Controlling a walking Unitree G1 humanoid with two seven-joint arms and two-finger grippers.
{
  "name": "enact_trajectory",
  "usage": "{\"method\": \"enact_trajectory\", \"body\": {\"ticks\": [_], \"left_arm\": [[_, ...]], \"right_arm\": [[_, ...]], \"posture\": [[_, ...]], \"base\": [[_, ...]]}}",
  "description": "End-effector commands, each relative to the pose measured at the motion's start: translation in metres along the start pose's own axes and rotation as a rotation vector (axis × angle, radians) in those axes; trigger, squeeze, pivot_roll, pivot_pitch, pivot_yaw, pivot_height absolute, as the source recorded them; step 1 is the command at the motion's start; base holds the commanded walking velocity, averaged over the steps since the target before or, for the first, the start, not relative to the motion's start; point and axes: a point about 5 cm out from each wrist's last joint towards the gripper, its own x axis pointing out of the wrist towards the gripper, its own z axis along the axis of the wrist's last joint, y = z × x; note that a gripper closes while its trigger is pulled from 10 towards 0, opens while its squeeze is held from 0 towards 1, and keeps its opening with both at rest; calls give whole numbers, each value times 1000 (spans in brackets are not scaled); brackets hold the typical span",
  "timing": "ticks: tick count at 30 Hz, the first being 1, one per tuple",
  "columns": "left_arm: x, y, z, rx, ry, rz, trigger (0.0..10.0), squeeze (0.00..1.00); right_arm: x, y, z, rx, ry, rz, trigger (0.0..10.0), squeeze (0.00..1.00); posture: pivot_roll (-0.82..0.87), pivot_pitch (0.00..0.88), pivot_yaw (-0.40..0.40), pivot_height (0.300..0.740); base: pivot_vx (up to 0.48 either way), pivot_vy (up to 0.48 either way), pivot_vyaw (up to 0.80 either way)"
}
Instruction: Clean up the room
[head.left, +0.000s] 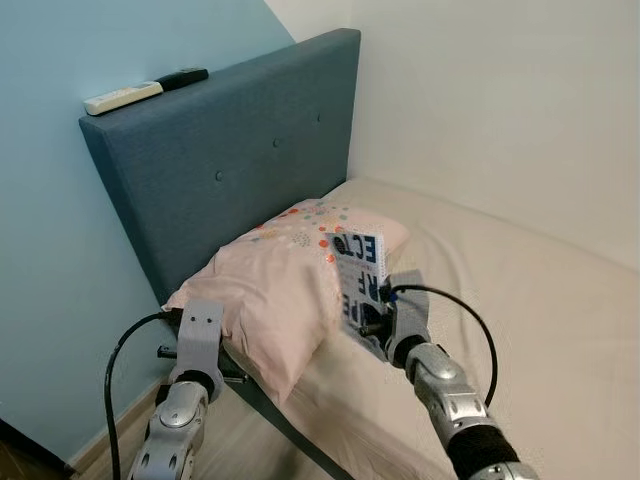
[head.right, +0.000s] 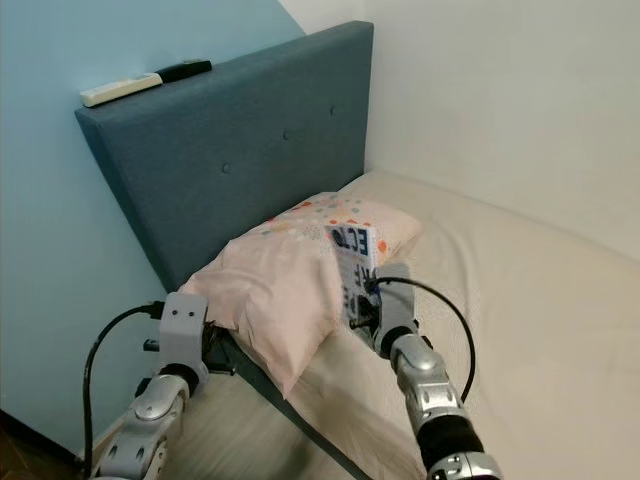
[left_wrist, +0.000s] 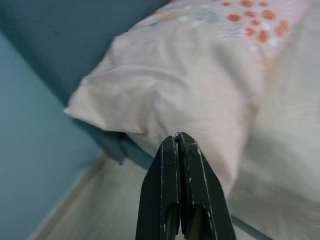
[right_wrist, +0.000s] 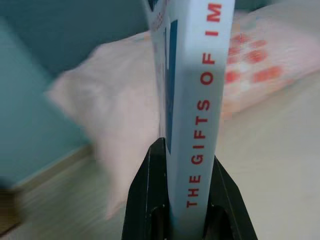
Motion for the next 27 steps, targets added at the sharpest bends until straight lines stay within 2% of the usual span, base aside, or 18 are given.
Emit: {"method": "enact_trajectory", "body": {"ticks": [1,2,6,8,9,15,16,17,18,19,20,21,22,27], "left_arm": [[-4,-2,-3,-23,7,-32,10000,0],[-4,-2,-3,-23,7,-32,10000,0],[-5,-3,-3,-32,3,-62,10000,0],[-4,-3,-1,-53,-2,-82,10000,0],[-4,-3,0,-72,-12,-95,10000,0],[-4,-2,3,-96,-23,-112,10000,0],[-4,1,5,-95,-36,-96,10000,0],[-4,1,5,-95,-36,-96,10000,0],[-3,5,6,-100,-47,-77,10000,0],[-3,5,6,-100,-47,-77,10000,0],[-3,9,8,-103,-58,-63,10000,0],[-3,9,8,-103,-58,-63,10000,0],[-3,12,10,-104,-69,-57,10000,0],[-4,14,12,-99,-87,-53,10000,0]], "right_arm": [[-5,-1,11,33,-5,129,10000,0],[-5,-1,11,33,-5,129,10000,0],[-22,-6,20,22,38,309,10000,0],[-33,-13,26,38,22,363,10000,0],[-39,-17,30,78,2,388,10000,0],[-48,-23,36,127,-27,428,10000,0],[-61,-26,40,125,-32,481,10000,0],[-61,-26,40,125,-32,481,10000,0],[-74,-28,42,100,-4,538,10000,0],[-74,-28,42,100,-4,538,10000,0],[-86,-30,41,58,44,584,10000,0],[-86,-30,41,58,44,584,10000,0],[-99,-34,39,23,117,631,10000,0],[-107,-40,40,-11,177,646,10000,0]], "posture": [[-13,84,-16,740],[-13,84,-16,740],[-15,85,-10,740],[-16,83,-9,740],[-16,81,-8,740],[-14,81,-7,740],[-13,76,-7,740],[-13,76,-7,740],[-14,75,-6,740],[-14,75,-6,740],[-13,74,-6,740],[-13,74,-6,740],[-13,72,-6,740],[-13,64,-6,740]], "base": [[0,0,0],[0,0,0],[0,0,0],[0,0,0],[0,0,0],[0,0,0],[0,0,0],[0,0,0],[0,0,0],[0,0,0],[0,0,0],[0,0,0],[0,0,0],[0,0,0]]}}
